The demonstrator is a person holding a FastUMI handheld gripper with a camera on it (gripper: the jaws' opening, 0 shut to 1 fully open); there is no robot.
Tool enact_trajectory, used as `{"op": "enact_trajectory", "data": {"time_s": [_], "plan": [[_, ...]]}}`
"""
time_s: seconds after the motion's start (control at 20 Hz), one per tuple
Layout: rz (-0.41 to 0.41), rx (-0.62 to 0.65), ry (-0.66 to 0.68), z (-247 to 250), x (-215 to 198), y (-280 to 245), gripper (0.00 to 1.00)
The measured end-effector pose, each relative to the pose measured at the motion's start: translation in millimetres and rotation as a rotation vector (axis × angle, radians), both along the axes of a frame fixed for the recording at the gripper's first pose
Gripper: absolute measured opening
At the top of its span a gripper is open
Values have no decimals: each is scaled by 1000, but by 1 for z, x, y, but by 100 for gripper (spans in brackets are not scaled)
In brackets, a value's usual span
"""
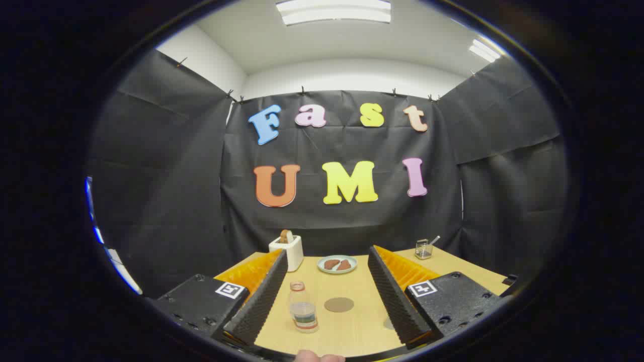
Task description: Take the bottle from table, then pour the juice into the cup, finally place the bottle on the coaster
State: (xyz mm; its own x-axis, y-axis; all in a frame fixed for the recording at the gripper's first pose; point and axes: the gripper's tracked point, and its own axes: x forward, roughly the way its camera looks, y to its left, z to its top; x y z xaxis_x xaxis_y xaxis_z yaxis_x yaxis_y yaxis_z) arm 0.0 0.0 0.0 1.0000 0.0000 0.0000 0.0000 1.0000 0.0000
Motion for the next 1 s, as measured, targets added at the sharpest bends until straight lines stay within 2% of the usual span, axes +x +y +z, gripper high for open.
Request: {"op": "enact_trajectory", "data": {"time_s": [1.0], "plan": [[5, 4, -7, 2, -1, 3, 100]]}}
